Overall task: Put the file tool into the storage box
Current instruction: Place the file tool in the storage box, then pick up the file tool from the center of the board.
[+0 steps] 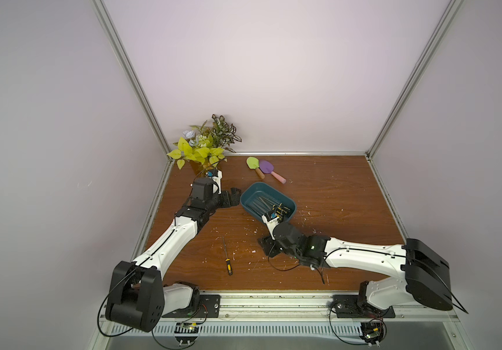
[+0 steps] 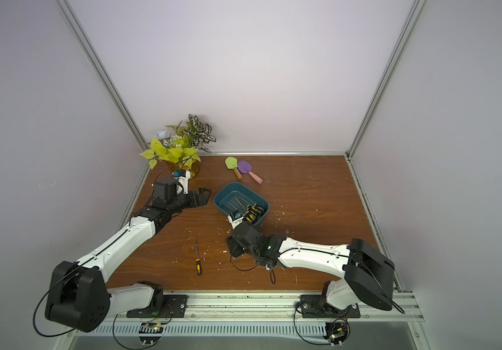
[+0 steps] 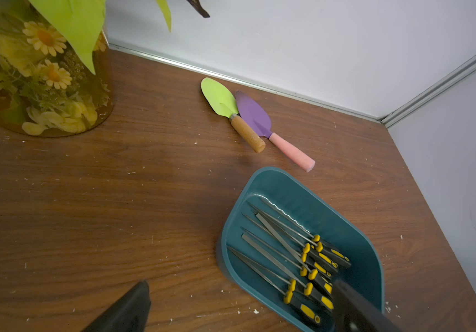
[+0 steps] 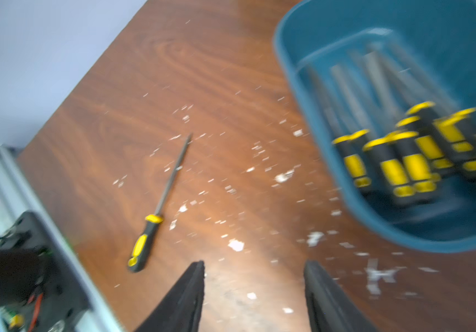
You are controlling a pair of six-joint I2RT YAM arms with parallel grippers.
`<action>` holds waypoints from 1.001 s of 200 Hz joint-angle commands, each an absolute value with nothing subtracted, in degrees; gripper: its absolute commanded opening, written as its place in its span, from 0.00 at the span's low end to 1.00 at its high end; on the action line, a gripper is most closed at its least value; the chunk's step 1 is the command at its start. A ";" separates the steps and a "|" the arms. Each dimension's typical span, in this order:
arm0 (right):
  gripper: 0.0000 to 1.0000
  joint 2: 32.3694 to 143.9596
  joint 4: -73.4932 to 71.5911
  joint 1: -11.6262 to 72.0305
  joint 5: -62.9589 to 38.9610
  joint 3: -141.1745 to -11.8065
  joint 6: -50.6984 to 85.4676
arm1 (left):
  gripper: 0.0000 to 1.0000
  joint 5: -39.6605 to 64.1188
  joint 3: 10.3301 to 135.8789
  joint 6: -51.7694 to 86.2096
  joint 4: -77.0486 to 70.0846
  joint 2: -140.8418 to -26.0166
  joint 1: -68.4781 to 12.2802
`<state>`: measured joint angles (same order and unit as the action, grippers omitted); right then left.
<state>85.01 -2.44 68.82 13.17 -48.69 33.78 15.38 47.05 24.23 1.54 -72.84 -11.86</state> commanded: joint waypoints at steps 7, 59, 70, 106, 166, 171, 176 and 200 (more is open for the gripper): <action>0.57 92.32 -5.79 74.07 14.51 -53.98 40.26 | 1.00 15.90 48.48 25.44 2.51 -72.71 -8.75; 0.53 104.92 -0.69 81.20 15.79 -66.03 40.51 | 1.00 15.75 48.31 25.66 2.53 -72.10 -7.33; 0.53 106.98 0.82 81.94 16.16 -68.14 40.43 | 1.00 15.80 48.29 25.62 2.60 -71.91 -7.30; 0.52 112.29 4.43 83.18 16.84 -73.39 39.40 | 1.00 15.83 48.07 25.57 2.36 -71.34 -7.29; 0.50 115.67 7.36 83.54 19.50 -75.72 39.18 | 1.00 16.77 47.94 25.75 2.20 -71.41 -7.35; 0.50 115.85 7.46 83.50 19.68 -75.84 39.00 | 1.00 16.79 47.90 25.79 2.20 -71.42 -7.28; 0.49 116.09 7.68 83.55 19.77 -76.08 38.98 | 1.00 16.80 47.91 25.71 2.20 -71.45 -7.32; 0.46 117.84 9.22 83.54 19.95 -77.73 38.49 | 1.00 16.87 47.83 25.83 2.18 -71.54 -7.34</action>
<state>116.64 6.35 83.31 18.06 -74.70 39.00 16.12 47.05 25.32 1.74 -72.27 -7.73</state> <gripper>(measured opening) 0.477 0.998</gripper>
